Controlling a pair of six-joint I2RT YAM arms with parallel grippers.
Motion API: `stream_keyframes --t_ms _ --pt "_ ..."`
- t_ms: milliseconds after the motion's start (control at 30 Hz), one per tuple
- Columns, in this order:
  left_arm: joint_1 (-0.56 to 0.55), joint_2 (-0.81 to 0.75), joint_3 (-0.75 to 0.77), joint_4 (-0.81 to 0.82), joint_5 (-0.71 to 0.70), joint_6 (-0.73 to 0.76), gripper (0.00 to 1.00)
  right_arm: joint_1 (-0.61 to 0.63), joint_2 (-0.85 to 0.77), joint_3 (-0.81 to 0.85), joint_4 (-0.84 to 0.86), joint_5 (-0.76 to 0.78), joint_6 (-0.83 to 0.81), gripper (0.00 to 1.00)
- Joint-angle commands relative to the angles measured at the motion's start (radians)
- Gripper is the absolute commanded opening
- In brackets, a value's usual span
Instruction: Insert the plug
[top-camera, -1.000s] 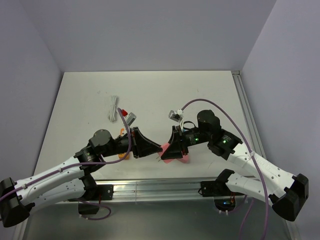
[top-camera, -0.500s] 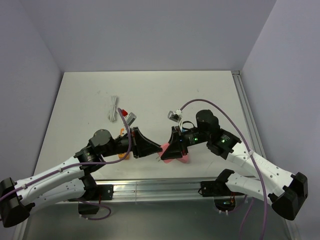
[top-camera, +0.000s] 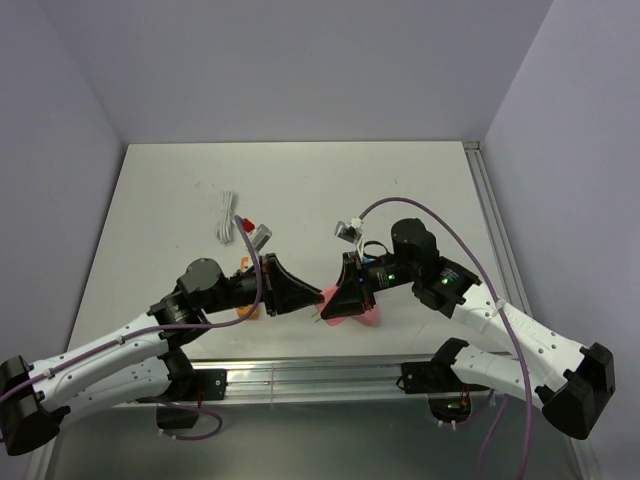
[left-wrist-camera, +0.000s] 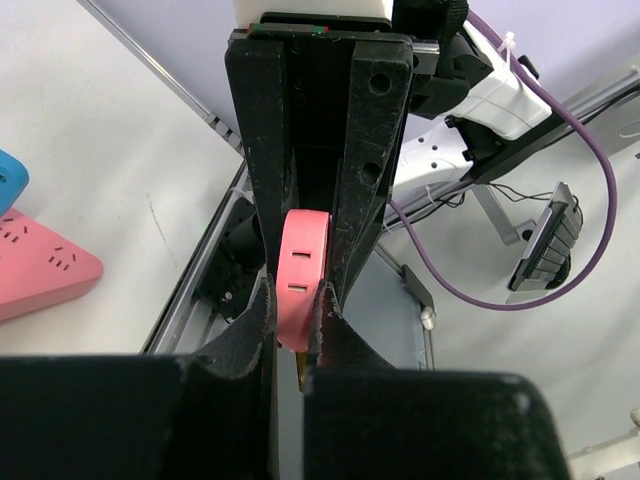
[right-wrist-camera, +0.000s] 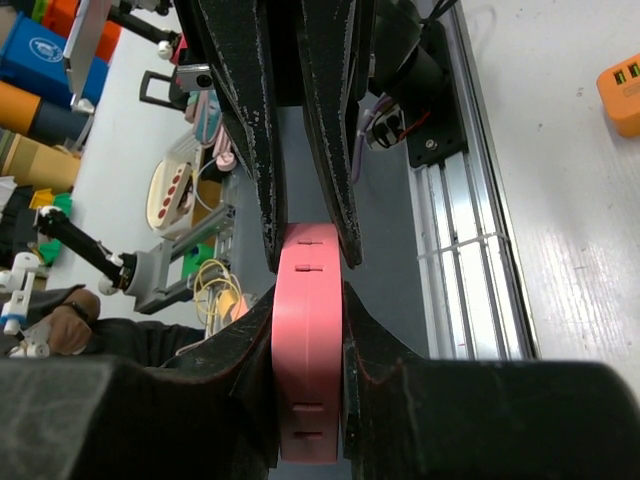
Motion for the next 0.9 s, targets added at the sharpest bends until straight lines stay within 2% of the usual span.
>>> stream_keyframes --t_ms 0,33,100,133,200,233,267,367,433,533,867 --pt "0.003 -0.002 0.017 0.02 -0.017 -0.001 0.01 0.001 -0.007 0.01 0.026 0.063 -0.03 0.0" --pt "0.003 0.0 0.023 -0.02 -0.03 0.007 0.16 0.001 -0.008 0.011 0.009 0.091 -0.036 0.0" --pt "0.003 -0.014 0.039 -0.07 -0.104 0.019 0.36 0.001 -0.017 0.013 -0.054 0.163 -0.056 0.0" --pt "0.003 -0.022 0.045 -0.101 -0.145 0.033 0.5 0.003 -0.021 0.013 -0.077 0.195 -0.063 0.0" --pt "0.003 -0.057 0.06 -0.201 -0.227 0.048 0.61 0.001 -0.034 0.013 -0.154 0.311 -0.067 0.0" --pt "0.003 -0.069 0.071 -0.234 -0.31 0.056 0.67 0.0 -0.037 0.013 -0.184 0.357 -0.066 0.0" --pt "0.003 -0.087 0.077 -0.292 -0.348 0.062 0.68 -0.006 -0.041 0.017 -0.256 0.479 -0.066 0.0" --pt "0.003 -0.092 0.096 -0.379 -0.458 0.083 0.69 -0.028 -0.021 0.039 -0.394 0.605 -0.028 0.0" --pt "0.003 -0.083 0.083 -0.37 -0.469 0.102 0.7 -0.052 -0.008 0.043 -0.448 0.701 -0.003 0.0" --pt "0.003 -0.032 0.068 -0.334 -0.449 0.123 0.68 -0.068 0.034 0.086 -0.63 0.87 0.031 0.0" --pt "0.01 0.28 0.025 -0.065 -0.391 0.177 0.66 -0.201 0.114 0.077 -0.751 0.903 -0.007 0.0"
